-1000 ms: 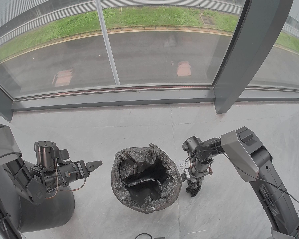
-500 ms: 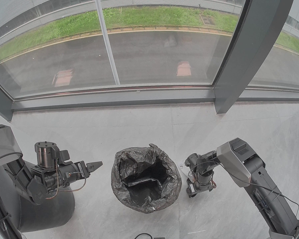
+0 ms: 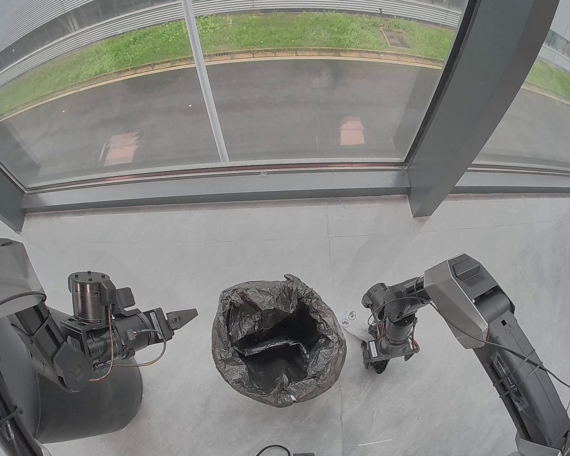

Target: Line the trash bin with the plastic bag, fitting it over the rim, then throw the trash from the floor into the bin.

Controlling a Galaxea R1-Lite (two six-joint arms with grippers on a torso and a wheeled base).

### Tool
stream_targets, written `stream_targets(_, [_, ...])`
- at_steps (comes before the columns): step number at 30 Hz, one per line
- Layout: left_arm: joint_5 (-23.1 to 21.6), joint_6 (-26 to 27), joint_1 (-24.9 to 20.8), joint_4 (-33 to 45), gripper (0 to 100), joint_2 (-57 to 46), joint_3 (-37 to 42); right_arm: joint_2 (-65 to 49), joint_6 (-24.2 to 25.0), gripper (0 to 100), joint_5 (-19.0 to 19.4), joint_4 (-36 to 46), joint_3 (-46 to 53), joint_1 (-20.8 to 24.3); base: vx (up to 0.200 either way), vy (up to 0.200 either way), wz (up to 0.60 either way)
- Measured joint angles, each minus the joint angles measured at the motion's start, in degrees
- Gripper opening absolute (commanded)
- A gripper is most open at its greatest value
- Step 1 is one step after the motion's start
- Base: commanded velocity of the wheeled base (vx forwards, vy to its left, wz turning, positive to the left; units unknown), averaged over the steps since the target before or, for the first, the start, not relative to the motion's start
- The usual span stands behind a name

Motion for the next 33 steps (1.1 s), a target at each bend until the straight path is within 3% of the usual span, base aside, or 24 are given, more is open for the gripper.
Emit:
stream_targets(6, [0.02, -0.05, -0.26, 0.00, 100, 0.01, 0.11, -2.99, 1.83, 100, 1.01, -1.34, -0.02, 1.30, 0.000, 0.000, 0.00])
stream_targets(14, [0.02, -0.05, -0.37, -0.29, 100, 0.04, 0.22, -4.17, 1.12, 100, -0.33, -5.85, -0.02, 2.55, 0.000, 0.000, 0.00])
stream_targets(23, [0.02, -0.05, -0.33, -0.44, 100, 0.06, 0.29, -3.45, -5.49, 100, -5.53, -10.42, -0.02, 2.79, 0.000, 0.000, 0.00])
stream_targets(24, [0.02, -0.02, -0.30, -0.46, 100, 0.15, 0.29, -3.30, -5.53, 0, -5.58, -10.65, -0.02, 2.84, 0.000, 0.000, 0.00])
stream_targets(33, [0.02, -0.17, -0.30, -2.32, 100, 0.95, 0.61, -2.35, -6.00, 0, -5.94, -11.39, 0.00, 2.66, 0.000, 0.000, 0.00])
